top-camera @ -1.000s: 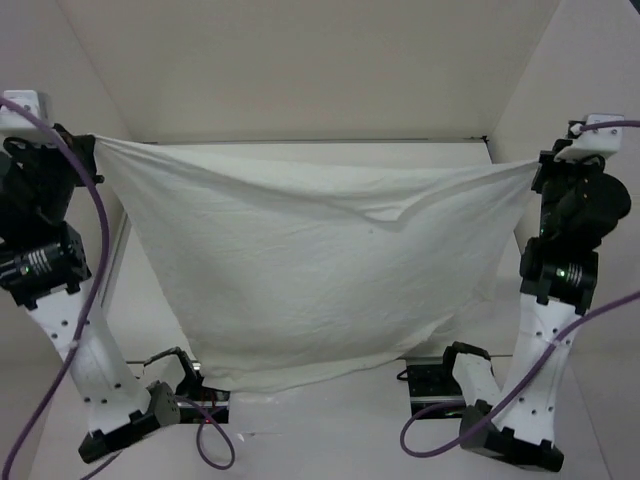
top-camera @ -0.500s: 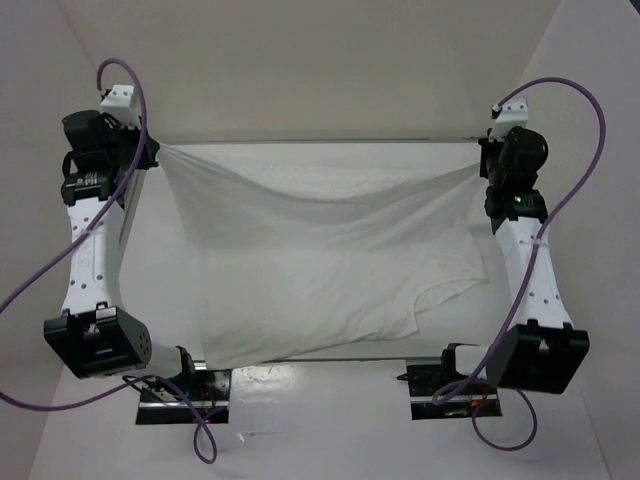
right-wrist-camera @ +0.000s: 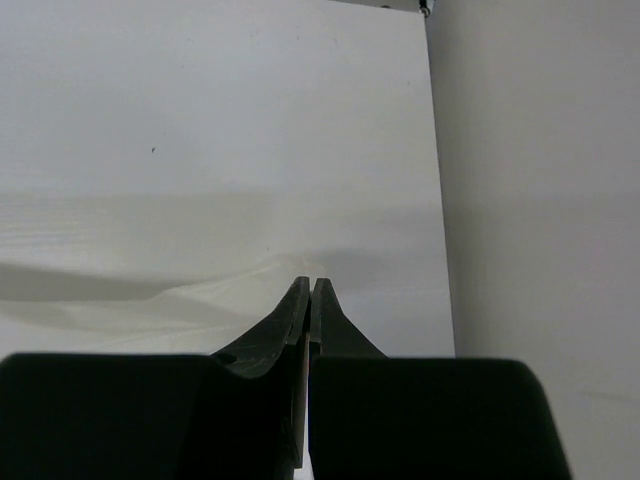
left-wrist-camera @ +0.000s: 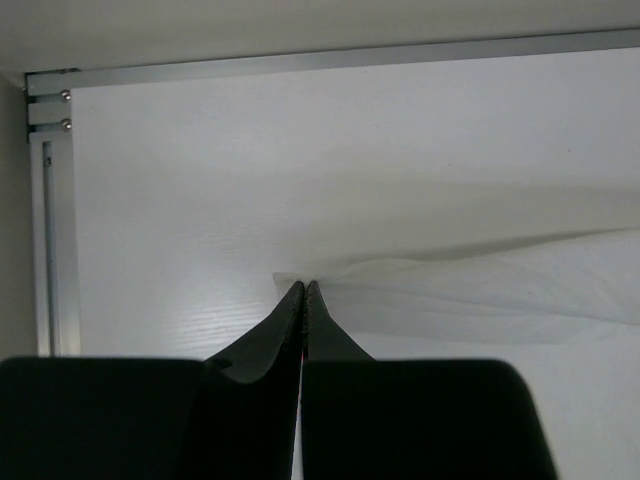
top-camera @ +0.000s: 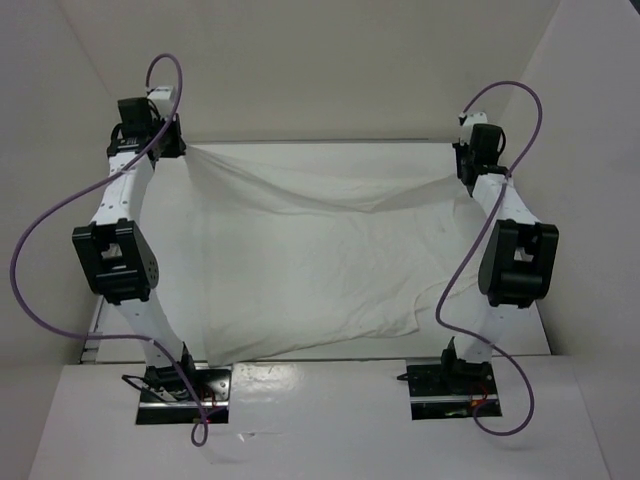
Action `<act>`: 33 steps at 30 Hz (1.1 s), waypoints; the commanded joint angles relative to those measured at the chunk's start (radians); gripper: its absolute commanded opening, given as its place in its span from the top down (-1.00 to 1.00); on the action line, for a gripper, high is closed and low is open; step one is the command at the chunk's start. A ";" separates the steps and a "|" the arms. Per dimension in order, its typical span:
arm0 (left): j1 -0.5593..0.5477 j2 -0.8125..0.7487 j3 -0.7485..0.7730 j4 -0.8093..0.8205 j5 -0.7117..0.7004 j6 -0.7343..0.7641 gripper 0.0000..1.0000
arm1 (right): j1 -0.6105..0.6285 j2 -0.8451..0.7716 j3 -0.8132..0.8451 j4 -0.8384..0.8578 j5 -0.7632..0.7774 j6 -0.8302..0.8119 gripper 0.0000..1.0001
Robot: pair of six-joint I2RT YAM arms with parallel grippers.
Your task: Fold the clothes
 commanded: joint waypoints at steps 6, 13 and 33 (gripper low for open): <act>-0.084 0.274 0.346 -0.097 -0.029 0.034 1.00 | 0.019 0.276 0.318 -0.024 0.019 -0.022 1.00; -0.095 0.763 1.313 -0.497 -0.037 0.014 1.00 | 0.019 0.523 0.594 -0.131 0.045 -0.009 1.00; -0.058 0.554 1.352 -0.600 0.018 -0.061 -1.00 | 0.170 0.149 0.415 -0.174 -0.009 -0.108 -0.44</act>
